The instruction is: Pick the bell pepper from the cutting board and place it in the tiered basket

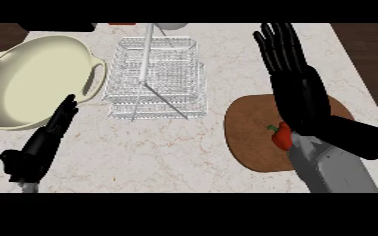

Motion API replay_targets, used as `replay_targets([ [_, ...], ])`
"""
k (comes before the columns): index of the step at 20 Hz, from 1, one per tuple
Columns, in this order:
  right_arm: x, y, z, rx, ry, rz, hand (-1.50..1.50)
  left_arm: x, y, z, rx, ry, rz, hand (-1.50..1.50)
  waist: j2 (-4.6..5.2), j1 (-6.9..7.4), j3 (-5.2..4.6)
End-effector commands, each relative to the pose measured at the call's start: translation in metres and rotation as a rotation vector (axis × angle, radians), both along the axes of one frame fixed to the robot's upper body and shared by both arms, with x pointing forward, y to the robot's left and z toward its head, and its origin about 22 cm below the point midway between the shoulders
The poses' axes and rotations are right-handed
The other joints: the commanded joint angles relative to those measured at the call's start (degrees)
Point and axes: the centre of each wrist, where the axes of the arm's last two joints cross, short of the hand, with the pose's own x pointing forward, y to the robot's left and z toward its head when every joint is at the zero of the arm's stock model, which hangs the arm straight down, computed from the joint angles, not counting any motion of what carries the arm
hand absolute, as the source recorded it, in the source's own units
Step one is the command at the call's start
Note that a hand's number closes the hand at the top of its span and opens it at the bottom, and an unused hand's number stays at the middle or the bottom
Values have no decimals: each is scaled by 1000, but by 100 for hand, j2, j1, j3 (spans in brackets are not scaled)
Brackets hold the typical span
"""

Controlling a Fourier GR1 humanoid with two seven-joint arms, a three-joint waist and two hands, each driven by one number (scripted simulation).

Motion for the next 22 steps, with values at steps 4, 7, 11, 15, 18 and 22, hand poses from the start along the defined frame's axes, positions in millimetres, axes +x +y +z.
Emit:
replay_targets([
  [4, 13, -104, 24, -264, -60, -108, 150, -16, -20, -32, -46, 93, 178, 0, 164, -52, 136],
  [7, 13, -178, 11, -561, 104, -564, 150, -22, -19, -40, -77, 141, 234, 0, 267, -412, 57],
  [11, 2, -202, -46, -95, 271, -674, -150, -22, -62, -49, -106, 168, 230, 0, 172, -117, 148],
  [15, -24, -244, -55, -98, 174, -535, -150, -13, -61, -41, -92, 187, 242, 0, 142, -36, 135],
  [18, -37, -257, -9, -292, 262, -472, -150, -22, -63, -57, -72, 179, 244, 0, 127, -74, 127],
  [22, -46, -241, 0, -621, 415, -332, -150, -16, -73, -47, -96, 183, 243, 0, 106, -111, 120],
])
